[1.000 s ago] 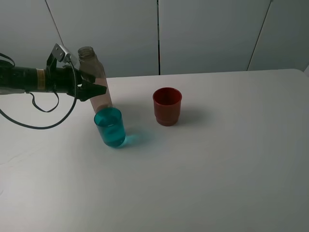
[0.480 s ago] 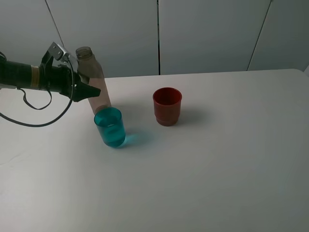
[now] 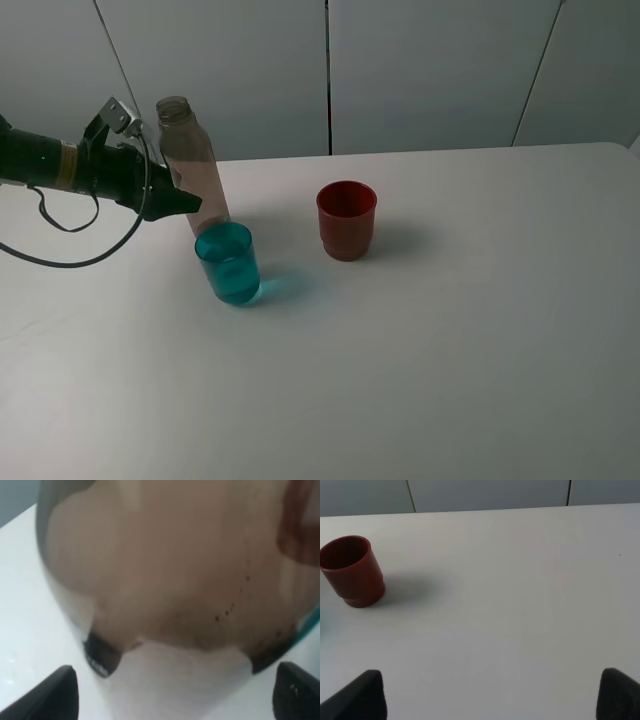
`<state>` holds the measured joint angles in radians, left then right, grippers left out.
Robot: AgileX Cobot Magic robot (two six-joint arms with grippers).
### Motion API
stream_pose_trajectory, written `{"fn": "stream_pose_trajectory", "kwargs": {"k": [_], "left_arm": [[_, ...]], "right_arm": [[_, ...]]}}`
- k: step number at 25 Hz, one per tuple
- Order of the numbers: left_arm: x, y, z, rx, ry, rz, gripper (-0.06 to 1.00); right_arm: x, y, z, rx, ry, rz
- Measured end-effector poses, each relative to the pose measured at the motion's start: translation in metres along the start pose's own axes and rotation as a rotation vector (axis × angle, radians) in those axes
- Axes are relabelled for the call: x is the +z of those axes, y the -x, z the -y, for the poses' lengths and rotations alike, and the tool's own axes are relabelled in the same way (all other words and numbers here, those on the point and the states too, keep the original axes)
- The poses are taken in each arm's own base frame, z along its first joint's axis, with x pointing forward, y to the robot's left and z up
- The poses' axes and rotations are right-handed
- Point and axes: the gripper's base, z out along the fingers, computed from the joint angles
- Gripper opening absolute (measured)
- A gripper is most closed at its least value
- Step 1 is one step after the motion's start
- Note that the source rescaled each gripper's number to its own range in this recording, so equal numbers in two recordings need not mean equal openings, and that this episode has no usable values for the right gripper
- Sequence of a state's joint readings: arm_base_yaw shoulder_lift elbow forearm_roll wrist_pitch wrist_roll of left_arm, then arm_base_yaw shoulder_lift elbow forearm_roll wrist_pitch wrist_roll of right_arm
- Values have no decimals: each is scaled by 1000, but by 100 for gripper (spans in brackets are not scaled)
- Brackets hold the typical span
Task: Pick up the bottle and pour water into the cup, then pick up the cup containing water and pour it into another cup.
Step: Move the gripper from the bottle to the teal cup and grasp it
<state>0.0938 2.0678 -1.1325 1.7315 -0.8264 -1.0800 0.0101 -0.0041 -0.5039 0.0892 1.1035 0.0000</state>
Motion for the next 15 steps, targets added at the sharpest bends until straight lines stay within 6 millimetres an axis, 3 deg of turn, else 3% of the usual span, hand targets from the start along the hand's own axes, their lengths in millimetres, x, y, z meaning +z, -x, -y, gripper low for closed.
{"fn": "stream_pose_trajectory", "kwargs": {"k": [9,15], "left_arm": [[-35,8,1,-35,77,17,97],[-39,1,19,-53,27,15,97]], "right_arm": [[0,0,0,0,0,0],[0,0,0,0,0,0]]}}
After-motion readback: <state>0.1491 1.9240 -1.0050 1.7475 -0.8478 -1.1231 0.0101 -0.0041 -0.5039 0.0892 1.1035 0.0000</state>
